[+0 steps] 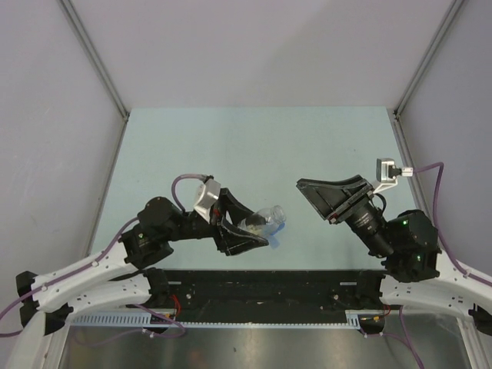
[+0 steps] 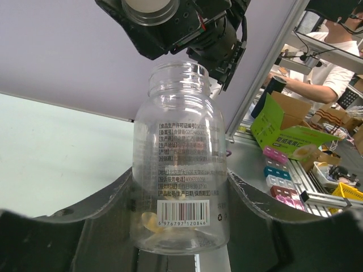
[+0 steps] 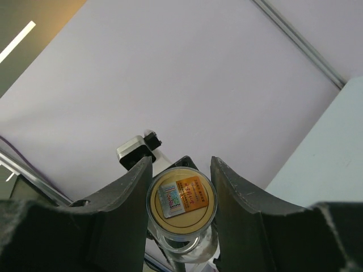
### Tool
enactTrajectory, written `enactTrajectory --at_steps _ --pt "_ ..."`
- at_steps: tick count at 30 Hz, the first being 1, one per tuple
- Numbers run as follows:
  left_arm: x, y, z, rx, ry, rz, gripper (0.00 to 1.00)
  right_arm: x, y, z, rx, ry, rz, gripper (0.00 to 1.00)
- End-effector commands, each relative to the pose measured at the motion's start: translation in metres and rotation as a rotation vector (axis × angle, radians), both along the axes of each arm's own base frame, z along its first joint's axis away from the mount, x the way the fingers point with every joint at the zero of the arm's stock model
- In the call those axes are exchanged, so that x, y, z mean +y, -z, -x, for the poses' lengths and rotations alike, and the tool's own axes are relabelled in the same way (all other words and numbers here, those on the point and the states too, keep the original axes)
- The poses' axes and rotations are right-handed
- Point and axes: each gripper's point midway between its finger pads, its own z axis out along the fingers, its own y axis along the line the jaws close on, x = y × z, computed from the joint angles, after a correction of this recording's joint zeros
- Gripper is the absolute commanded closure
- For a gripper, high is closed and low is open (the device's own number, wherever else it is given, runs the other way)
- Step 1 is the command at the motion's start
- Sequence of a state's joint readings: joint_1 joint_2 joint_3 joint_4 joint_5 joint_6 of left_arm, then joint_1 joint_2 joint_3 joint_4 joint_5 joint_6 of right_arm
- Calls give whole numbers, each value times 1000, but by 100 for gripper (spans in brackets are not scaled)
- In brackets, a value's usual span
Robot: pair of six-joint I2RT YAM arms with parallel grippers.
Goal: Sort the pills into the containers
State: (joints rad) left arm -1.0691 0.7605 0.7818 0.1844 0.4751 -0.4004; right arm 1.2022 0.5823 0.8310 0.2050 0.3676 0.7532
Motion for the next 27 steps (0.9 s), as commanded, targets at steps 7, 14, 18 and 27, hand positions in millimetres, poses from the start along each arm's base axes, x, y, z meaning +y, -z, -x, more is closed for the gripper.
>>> enactTrajectory --at_steps 7,14,18,27 --pt "-8 -51 4 -81 12 134 100 7 -20 4 -5 -41 -49 100" --pt "-15 -51 2 -70 16 133 100 16 -14 3 4 -51 -22 100" --pt "-17 -51 0 -67 11 134 100 23 -12 7 -1 -85 -16 100" --pt "-17 -53 -7 -56 -28 148 100 32 -12 18 -26 -139 3 100"
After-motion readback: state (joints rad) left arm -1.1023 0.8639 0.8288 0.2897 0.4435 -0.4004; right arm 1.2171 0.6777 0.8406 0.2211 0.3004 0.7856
